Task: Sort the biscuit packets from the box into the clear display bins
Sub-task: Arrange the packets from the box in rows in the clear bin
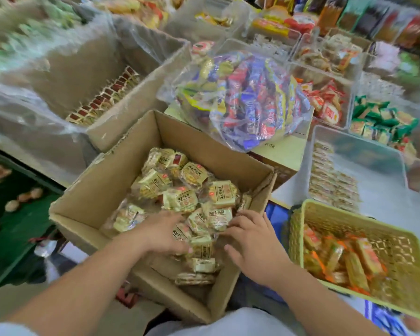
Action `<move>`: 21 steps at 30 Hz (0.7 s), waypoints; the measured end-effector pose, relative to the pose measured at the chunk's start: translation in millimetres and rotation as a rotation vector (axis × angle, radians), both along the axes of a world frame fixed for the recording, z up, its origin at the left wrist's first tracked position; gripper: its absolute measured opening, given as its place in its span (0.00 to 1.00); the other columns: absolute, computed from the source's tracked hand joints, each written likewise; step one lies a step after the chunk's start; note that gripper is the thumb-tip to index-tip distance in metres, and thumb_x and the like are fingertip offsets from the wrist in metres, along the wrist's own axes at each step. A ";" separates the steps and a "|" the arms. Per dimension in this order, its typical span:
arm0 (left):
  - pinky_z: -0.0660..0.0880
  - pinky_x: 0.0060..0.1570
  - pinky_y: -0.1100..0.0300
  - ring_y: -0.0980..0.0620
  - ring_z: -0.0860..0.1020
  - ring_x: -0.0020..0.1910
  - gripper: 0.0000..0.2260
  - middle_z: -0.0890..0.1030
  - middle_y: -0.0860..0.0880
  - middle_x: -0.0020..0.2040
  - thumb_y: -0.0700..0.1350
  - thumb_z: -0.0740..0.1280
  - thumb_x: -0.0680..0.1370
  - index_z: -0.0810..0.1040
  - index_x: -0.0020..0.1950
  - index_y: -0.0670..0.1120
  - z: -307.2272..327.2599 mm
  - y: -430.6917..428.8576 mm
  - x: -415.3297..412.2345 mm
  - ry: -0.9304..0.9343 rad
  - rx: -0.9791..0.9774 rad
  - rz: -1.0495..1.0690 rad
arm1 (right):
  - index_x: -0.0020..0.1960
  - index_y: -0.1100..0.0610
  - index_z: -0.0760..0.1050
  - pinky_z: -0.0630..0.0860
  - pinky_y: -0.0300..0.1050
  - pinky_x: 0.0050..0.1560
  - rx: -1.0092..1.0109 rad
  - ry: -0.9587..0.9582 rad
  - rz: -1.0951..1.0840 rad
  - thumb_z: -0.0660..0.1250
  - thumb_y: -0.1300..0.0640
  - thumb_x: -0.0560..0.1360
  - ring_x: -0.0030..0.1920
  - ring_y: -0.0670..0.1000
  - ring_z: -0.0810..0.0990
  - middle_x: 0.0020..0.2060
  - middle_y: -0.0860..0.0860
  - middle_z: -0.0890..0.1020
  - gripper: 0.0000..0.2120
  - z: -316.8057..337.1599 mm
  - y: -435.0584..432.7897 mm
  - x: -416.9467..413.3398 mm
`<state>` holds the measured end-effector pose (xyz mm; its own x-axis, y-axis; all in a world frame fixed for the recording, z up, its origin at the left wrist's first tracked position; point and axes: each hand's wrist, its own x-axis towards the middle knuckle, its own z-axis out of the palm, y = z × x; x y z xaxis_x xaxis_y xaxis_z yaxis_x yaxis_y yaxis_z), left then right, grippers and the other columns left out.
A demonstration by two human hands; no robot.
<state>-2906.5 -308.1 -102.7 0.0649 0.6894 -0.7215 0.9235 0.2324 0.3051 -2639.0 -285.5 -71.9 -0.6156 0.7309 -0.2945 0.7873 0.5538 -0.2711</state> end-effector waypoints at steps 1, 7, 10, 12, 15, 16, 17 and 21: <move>0.67 0.74 0.44 0.41 0.64 0.77 0.50 0.61 0.47 0.81 0.74 0.73 0.63 0.60 0.81 0.59 -3.7 5.6 6.7 -0.002 -0.051 -0.063 | 0.68 0.41 0.75 0.54 0.64 0.76 -0.003 -0.004 -0.005 0.57 0.38 0.78 0.76 0.52 0.59 0.67 0.40 0.73 0.22 0.5 0.3 -1.2; 0.60 0.74 0.31 0.35 0.51 0.82 0.68 0.38 0.47 0.84 0.73 0.79 0.52 0.42 0.82 0.65 -32.4 4.6 51.4 0.145 -0.196 -0.344 | 0.67 0.42 0.77 0.57 0.60 0.76 0.002 0.005 -0.082 0.60 0.41 0.78 0.74 0.51 0.59 0.67 0.40 0.73 0.20 -0.7 -2.7 -6.9; 0.55 0.71 0.23 0.32 0.49 0.82 0.68 0.38 0.44 0.84 0.73 0.79 0.54 0.38 0.81 0.64 -45.4 -6.5 61.6 0.255 -0.102 -0.407 | 0.66 0.43 0.78 0.59 0.56 0.74 0.015 0.029 -0.105 0.60 0.42 0.78 0.73 0.51 0.60 0.67 0.41 0.74 0.19 -2.0 -5.5 -7.2; 0.54 0.70 0.22 0.32 0.48 0.81 0.66 0.40 0.45 0.84 0.74 0.78 0.55 0.40 0.81 0.64 -50.6 -9.8 61.3 0.250 -0.060 -0.363 | 0.66 0.43 0.78 0.59 0.55 0.73 0.020 0.029 -0.114 0.61 0.42 0.78 0.73 0.51 0.60 0.67 0.41 0.74 0.19 -1.8 -6.2 -8.8; 0.55 0.73 0.24 0.30 0.46 0.81 0.61 0.40 0.45 0.84 0.73 0.76 0.60 0.43 0.82 0.62 -56.1 -4.8 57.2 0.214 -0.032 -0.292 | 0.67 0.43 0.78 0.60 0.55 0.72 0.011 0.021 -0.122 0.61 0.43 0.78 0.74 0.50 0.59 0.68 0.41 0.73 0.19 -1.7 -6.0 -9.7; 0.55 0.74 0.25 0.31 0.44 0.81 0.60 0.40 0.45 0.84 0.71 0.76 0.61 0.43 0.83 0.61 -57.4 -2.0 56.0 0.204 -0.036 -0.259 | 0.67 0.43 0.77 0.61 0.56 0.72 0.003 0.020 -0.125 0.62 0.43 0.78 0.74 0.50 0.59 0.68 0.41 0.73 0.19 -1.7 -5.8 -9.4; 0.55 0.75 0.26 0.31 0.42 0.82 0.61 0.40 0.45 0.84 0.71 0.76 0.62 0.42 0.83 0.59 -58.4 0.6 54.7 0.200 -0.042 -0.231 | 0.67 0.42 0.77 0.61 0.56 0.72 -0.002 0.019 -0.127 0.62 0.43 0.78 0.74 0.50 0.59 0.68 0.41 0.73 0.20 -1.8 -5.5 -9.0; 0.52 0.76 0.30 0.33 0.46 0.81 0.60 0.44 0.45 0.83 0.72 0.75 0.60 0.50 0.84 0.54 -59.9 2.8 52.2 0.254 0.002 -0.289 | 0.65 0.43 0.78 0.63 0.58 0.71 -0.002 0.025 -0.125 0.61 0.42 0.77 0.73 0.50 0.59 0.67 0.41 0.73 0.19 -3.0 -4.3 -9.2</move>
